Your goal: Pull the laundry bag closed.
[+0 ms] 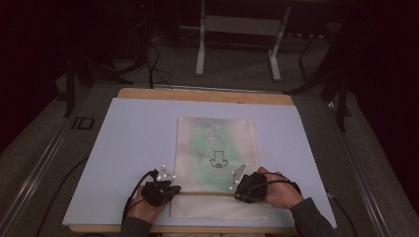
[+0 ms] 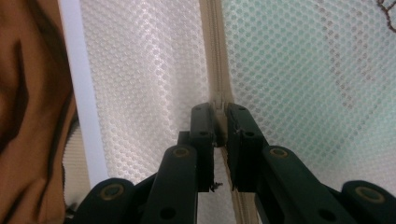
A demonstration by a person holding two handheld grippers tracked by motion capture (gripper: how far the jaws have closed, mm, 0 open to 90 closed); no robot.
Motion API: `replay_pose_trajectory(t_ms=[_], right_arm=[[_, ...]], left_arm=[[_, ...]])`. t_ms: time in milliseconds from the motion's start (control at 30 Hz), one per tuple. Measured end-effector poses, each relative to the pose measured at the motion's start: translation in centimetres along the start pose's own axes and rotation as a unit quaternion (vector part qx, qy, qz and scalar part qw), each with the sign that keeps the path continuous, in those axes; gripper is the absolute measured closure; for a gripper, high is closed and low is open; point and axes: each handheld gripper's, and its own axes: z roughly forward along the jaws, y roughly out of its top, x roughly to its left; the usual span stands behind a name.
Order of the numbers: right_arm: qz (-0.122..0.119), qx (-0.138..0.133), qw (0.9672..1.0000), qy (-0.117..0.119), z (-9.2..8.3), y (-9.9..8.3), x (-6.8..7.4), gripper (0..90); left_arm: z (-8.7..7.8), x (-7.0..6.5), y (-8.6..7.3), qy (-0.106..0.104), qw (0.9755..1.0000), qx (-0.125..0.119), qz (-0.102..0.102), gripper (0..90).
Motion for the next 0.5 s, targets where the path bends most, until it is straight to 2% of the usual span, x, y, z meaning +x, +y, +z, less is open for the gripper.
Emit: replay_pose_trajectory(t_ms=[500], right_arm=[[0.004, -0.012, 0.9999, 0.003, -0.20, -0.45, -0.13, 82.2]], left_arm=[[0.00, 0.02, -0.01, -0.001, 1.0000, -0.001, -0.001, 89.5]])
